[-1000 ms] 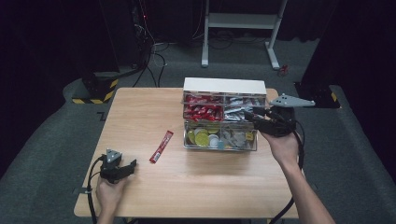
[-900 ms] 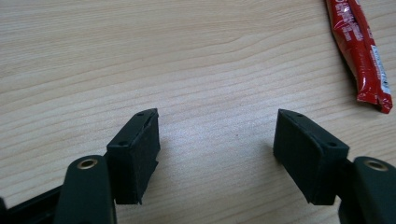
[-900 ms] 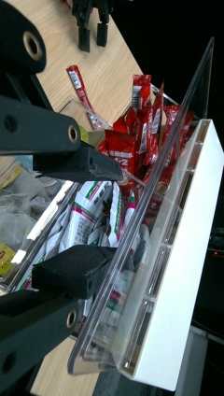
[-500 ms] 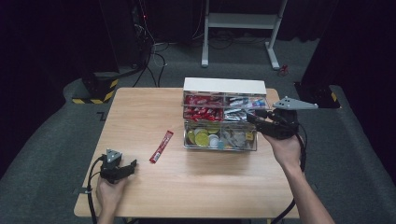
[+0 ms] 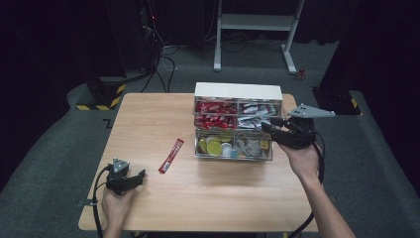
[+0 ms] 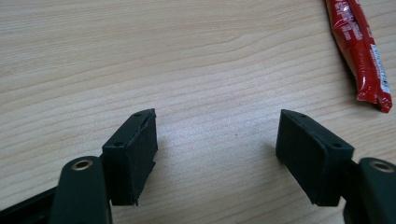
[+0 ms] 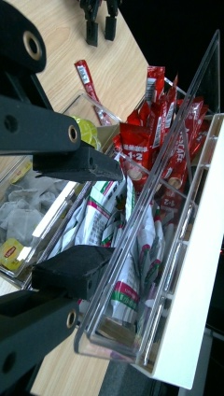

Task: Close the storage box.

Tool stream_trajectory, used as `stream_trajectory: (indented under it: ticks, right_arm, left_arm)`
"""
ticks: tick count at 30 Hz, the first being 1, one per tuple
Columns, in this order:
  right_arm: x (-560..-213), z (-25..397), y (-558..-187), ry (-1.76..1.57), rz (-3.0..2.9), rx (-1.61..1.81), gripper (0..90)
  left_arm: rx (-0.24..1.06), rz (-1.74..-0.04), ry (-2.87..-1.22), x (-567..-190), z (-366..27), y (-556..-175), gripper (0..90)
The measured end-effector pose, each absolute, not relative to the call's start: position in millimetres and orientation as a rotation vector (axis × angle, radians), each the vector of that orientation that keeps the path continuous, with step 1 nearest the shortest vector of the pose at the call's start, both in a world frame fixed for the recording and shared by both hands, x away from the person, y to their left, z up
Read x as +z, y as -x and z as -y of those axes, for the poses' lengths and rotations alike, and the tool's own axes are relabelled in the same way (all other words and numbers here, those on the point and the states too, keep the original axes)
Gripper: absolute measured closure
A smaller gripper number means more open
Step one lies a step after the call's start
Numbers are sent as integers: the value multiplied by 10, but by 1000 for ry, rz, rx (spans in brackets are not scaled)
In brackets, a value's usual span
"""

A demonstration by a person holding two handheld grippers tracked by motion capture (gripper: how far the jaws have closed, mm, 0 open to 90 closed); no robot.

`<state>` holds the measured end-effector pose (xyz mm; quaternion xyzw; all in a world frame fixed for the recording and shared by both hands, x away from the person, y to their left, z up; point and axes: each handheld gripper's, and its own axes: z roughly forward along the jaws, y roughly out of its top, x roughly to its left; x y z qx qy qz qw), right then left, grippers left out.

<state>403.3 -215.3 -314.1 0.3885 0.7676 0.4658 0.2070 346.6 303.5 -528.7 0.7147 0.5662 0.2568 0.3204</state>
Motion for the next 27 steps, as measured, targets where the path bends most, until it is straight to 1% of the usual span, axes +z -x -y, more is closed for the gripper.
stream_trajectory:
  ticks: [12,27]
  right_arm:
    - [-3276,2166,-4046,-1102,-2158,1260,564]
    - [-3328,2301,-4016,-1142,-2135,1282,560]
  left_arm:
    - [674,-1487,-1878,-5288,-3035,-3467,291]
    - [674,-1487,-1877,-5289,-3036,-3468,291]
